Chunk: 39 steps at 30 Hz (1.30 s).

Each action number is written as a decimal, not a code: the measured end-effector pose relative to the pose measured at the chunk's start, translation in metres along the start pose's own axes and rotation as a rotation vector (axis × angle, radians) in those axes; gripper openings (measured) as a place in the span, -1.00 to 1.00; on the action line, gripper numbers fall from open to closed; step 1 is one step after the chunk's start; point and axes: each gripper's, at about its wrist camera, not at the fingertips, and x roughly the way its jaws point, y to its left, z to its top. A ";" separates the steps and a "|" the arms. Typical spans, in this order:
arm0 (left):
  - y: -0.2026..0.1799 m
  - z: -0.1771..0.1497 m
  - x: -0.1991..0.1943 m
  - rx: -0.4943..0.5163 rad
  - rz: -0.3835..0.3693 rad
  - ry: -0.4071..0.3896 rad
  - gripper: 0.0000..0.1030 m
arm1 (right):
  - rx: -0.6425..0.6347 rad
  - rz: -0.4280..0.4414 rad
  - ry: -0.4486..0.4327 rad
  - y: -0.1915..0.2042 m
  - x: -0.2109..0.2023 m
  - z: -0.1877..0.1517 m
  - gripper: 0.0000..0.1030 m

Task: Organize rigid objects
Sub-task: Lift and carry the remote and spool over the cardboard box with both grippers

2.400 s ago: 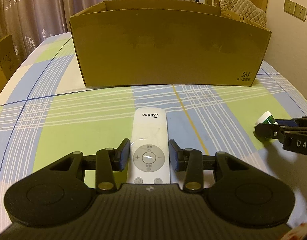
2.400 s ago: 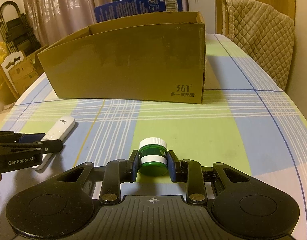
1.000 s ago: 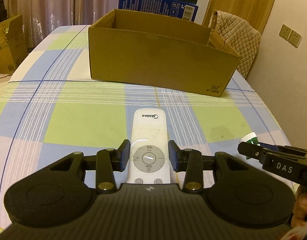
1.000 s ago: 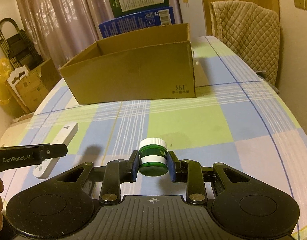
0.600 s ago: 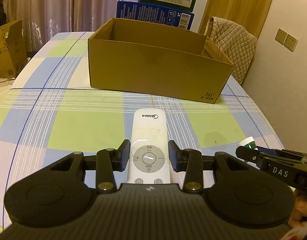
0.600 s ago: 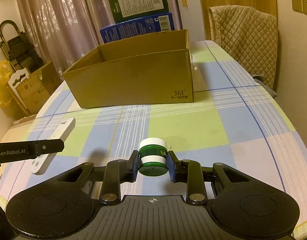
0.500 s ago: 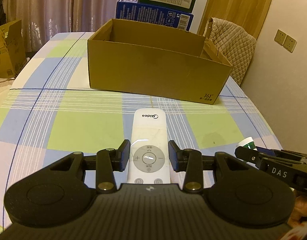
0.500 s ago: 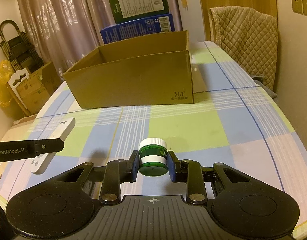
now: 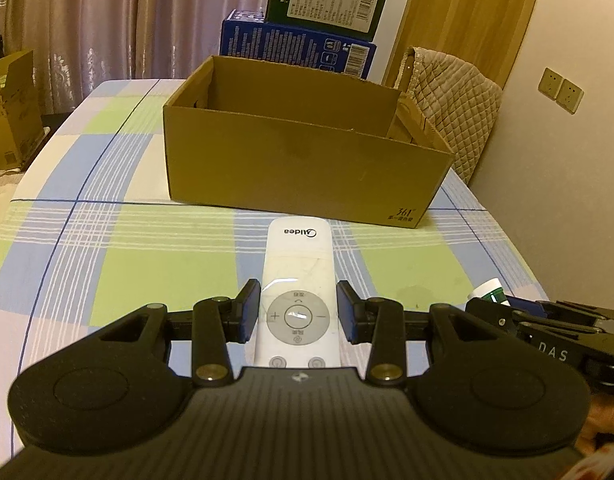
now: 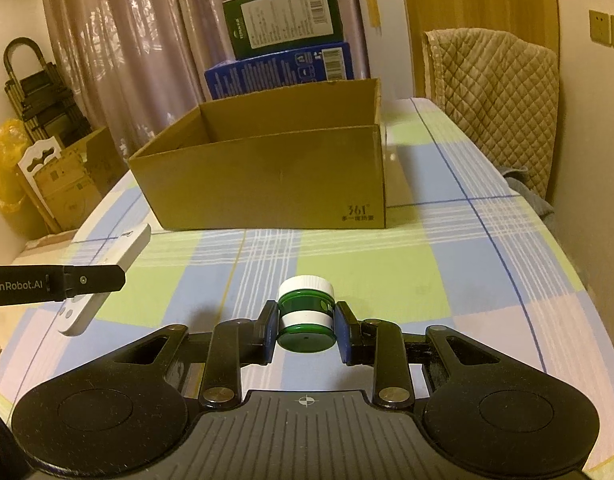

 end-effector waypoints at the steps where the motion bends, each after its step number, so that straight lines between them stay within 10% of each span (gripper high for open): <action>1: 0.000 0.001 0.000 0.000 -0.005 0.001 -0.32 | -0.002 0.000 -0.002 0.000 0.000 0.001 -0.49; 19: 0.007 0.070 0.006 0.058 -0.042 -0.039 -0.32 | -0.072 0.014 -0.034 0.001 0.010 0.041 -0.49; 39: 0.031 0.173 0.058 0.130 -0.019 -0.017 -0.32 | -0.162 0.019 -0.090 0.008 0.065 0.165 -0.49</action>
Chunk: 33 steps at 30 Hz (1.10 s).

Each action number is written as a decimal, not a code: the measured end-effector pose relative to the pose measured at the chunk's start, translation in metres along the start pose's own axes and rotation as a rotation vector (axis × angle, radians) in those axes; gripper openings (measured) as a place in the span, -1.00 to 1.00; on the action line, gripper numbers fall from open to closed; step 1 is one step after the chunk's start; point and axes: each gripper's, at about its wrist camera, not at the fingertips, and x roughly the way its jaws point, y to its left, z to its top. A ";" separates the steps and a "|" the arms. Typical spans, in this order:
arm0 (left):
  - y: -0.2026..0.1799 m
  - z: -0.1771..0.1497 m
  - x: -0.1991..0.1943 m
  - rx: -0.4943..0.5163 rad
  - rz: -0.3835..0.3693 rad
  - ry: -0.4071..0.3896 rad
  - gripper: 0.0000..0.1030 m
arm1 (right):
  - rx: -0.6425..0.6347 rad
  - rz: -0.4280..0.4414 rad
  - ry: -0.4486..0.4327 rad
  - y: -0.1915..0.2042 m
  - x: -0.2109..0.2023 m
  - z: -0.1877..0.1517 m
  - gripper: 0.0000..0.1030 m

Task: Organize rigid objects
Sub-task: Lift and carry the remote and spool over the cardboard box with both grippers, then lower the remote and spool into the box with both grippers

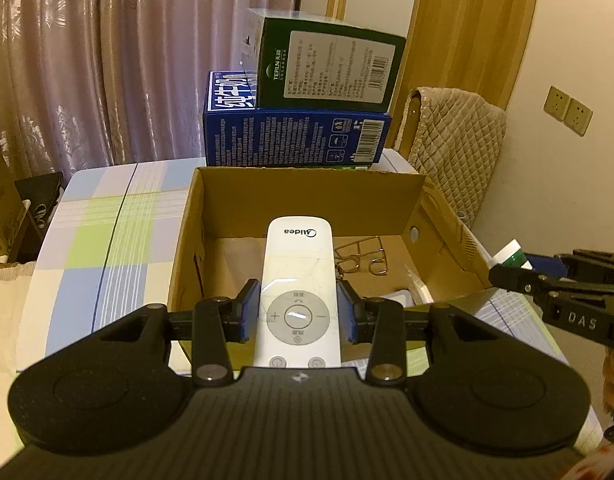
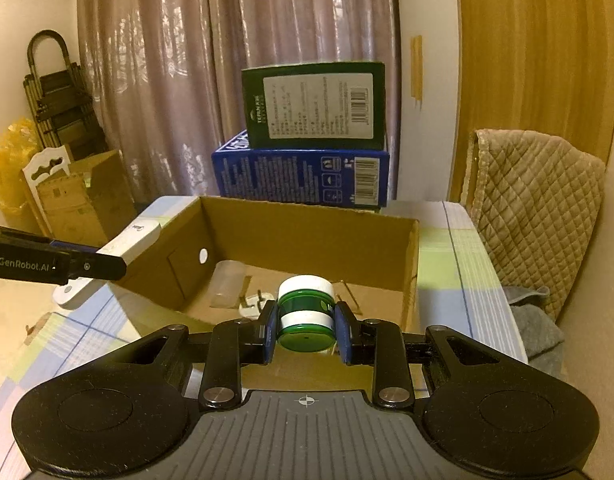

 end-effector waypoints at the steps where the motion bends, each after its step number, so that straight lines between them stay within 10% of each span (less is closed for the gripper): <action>1: 0.001 0.002 0.004 0.007 0.003 0.004 -0.32 | -0.003 -0.002 0.004 -0.001 0.003 0.002 -0.49; 33: 0.035 0.022 0.077 0.023 0.048 0.077 -0.32 | 0.014 -0.024 0.115 -0.020 0.082 0.015 -0.49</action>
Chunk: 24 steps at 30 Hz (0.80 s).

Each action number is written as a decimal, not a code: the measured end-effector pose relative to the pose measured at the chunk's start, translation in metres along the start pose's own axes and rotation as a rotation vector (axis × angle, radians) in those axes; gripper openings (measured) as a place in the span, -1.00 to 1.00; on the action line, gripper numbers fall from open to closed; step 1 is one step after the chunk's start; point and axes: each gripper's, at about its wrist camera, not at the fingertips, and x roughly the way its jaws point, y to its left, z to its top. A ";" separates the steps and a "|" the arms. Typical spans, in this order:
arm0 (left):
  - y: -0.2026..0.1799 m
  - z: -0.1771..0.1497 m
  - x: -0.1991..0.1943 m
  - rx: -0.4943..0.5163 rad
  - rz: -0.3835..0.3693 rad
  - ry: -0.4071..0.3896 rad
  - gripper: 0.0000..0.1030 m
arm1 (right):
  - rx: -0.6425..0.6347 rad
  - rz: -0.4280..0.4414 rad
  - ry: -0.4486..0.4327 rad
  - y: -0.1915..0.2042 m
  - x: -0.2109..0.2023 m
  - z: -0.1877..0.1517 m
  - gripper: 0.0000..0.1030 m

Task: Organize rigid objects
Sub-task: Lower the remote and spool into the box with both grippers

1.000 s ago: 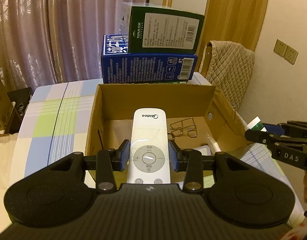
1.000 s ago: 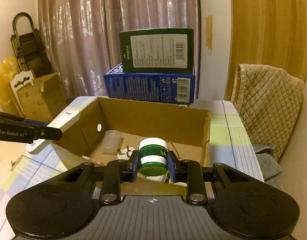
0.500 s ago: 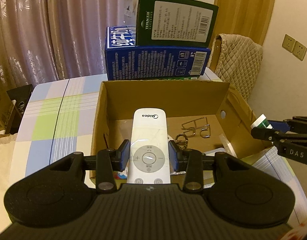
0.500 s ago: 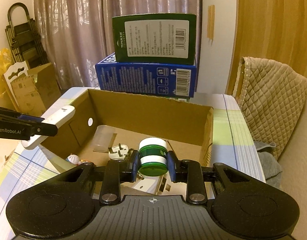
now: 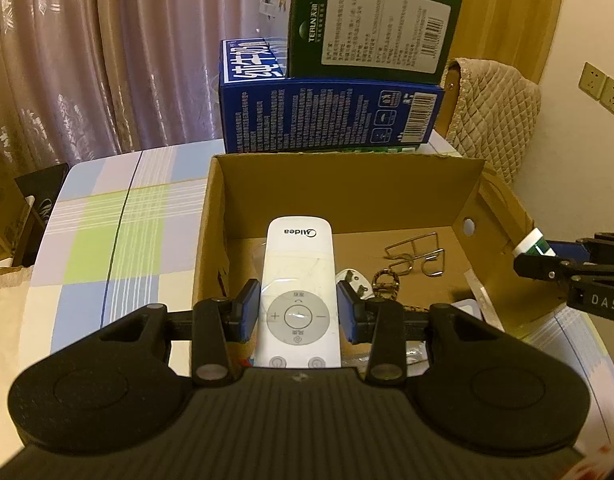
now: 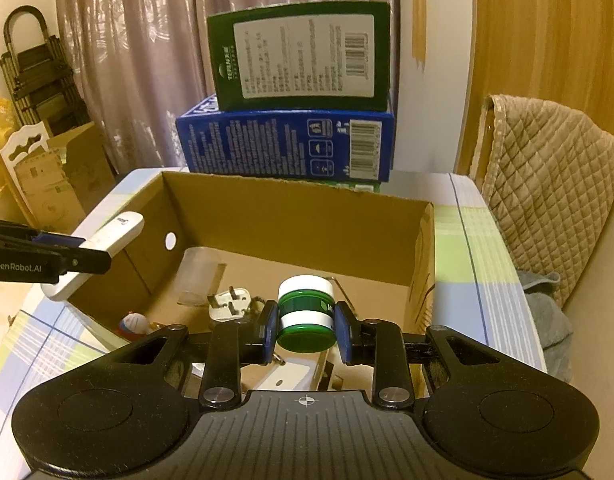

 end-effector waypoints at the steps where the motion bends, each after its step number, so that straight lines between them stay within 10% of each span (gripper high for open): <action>1: 0.001 0.000 0.002 0.000 0.001 0.002 -0.32 | 0.005 0.000 0.003 -0.001 0.002 0.000 -0.49; 24: 0.013 0.004 0.029 -0.008 0.019 0.041 -0.32 | 0.041 0.005 0.025 -0.008 0.019 -0.001 -0.49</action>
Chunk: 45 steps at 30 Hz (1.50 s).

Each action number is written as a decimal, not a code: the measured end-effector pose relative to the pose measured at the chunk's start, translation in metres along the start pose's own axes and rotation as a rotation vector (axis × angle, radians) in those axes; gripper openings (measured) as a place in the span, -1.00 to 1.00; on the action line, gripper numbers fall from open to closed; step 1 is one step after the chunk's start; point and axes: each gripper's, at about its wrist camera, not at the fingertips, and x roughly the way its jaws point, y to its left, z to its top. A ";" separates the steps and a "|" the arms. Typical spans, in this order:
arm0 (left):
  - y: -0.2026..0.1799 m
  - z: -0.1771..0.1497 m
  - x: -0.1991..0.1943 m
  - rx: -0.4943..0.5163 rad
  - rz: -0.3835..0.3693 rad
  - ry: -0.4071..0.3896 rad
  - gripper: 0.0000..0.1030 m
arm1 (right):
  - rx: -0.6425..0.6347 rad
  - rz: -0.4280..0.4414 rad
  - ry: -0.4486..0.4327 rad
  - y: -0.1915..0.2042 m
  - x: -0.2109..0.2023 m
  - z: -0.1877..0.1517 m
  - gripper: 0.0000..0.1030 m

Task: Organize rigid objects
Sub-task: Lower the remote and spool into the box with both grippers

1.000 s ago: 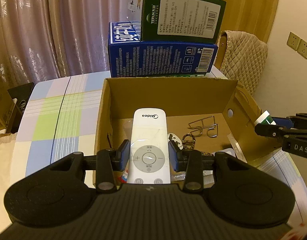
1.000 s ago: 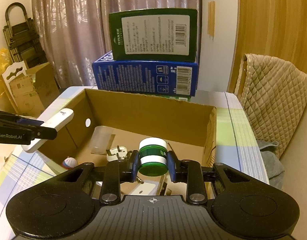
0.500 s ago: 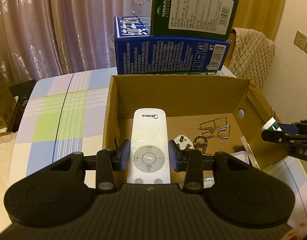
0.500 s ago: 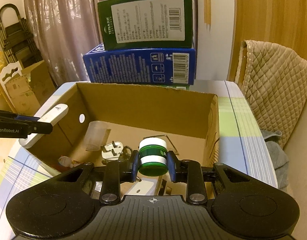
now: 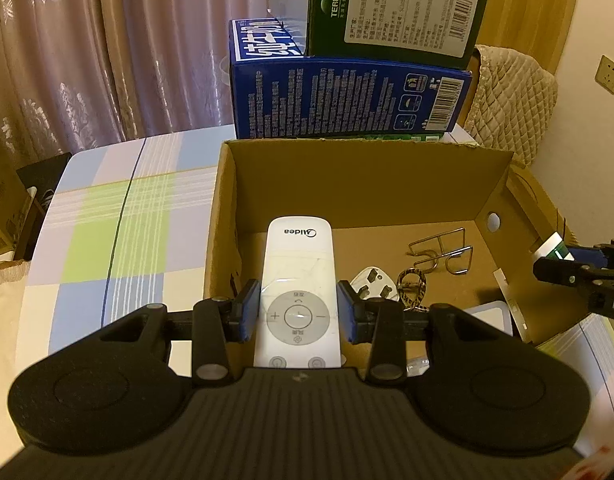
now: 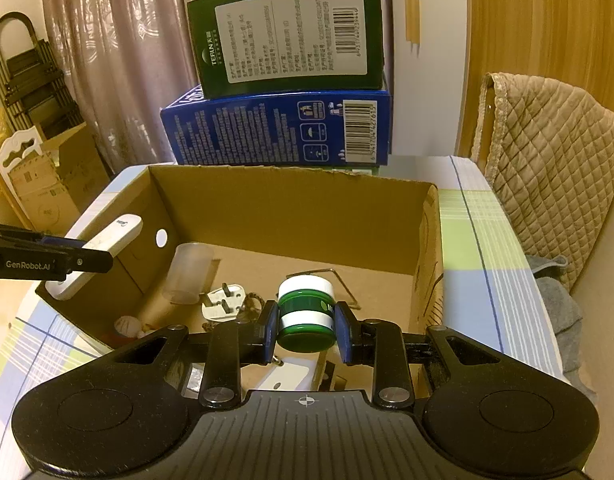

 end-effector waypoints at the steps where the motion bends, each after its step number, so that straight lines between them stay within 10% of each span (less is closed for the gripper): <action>1: 0.000 0.000 0.001 -0.001 0.001 0.001 -0.32 | 0.001 -0.001 0.000 0.000 0.000 0.000 -0.49; 45: 0.008 -0.003 0.010 -0.026 0.027 0.017 -0.30 | 0.002 0.001 0.007 0.001 0.002 -0.001 -0.49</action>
